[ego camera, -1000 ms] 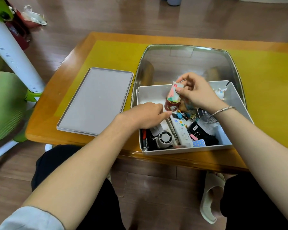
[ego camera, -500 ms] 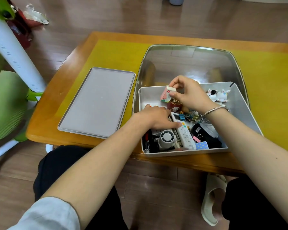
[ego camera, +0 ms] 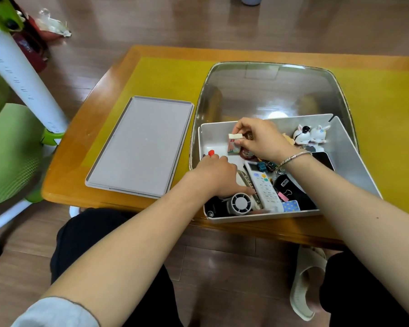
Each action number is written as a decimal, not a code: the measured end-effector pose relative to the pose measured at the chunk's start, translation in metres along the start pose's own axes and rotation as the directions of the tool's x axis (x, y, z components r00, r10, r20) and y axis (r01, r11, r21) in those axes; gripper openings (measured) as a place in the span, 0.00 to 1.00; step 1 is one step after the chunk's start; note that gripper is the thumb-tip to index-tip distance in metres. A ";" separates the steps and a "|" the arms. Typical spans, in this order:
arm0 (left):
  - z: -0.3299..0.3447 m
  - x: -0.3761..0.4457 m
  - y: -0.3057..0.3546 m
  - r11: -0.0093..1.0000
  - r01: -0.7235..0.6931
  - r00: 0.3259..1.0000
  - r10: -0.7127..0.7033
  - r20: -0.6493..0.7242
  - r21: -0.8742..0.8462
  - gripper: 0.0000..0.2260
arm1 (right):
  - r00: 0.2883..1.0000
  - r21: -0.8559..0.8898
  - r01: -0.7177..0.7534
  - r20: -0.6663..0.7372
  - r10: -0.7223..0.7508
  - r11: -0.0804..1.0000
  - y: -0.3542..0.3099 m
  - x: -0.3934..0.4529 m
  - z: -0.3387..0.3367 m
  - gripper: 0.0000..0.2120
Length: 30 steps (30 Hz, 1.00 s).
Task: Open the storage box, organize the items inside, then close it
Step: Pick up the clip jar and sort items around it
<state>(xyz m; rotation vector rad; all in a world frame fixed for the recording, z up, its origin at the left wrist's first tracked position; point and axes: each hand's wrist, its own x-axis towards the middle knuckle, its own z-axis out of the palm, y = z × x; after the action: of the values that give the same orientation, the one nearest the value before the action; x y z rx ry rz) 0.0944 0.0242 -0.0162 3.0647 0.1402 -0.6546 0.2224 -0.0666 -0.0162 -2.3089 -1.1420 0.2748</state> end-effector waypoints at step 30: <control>0.005 0.016 0.004 0.998 -0.015 0.999 0.018 0.030 -0.068 0.40 | 0.995 -0.373 -0.052 0.059 0.080 0.926 0.016 -0.021 -0.019 0.27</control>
<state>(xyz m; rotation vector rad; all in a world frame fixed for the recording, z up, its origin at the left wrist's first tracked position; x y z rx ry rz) 0.1074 0.0211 -0.0271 2.9863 0.1339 -0.6814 0.2280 -0.0982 -0.0100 -2.6918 -1.2414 0.1805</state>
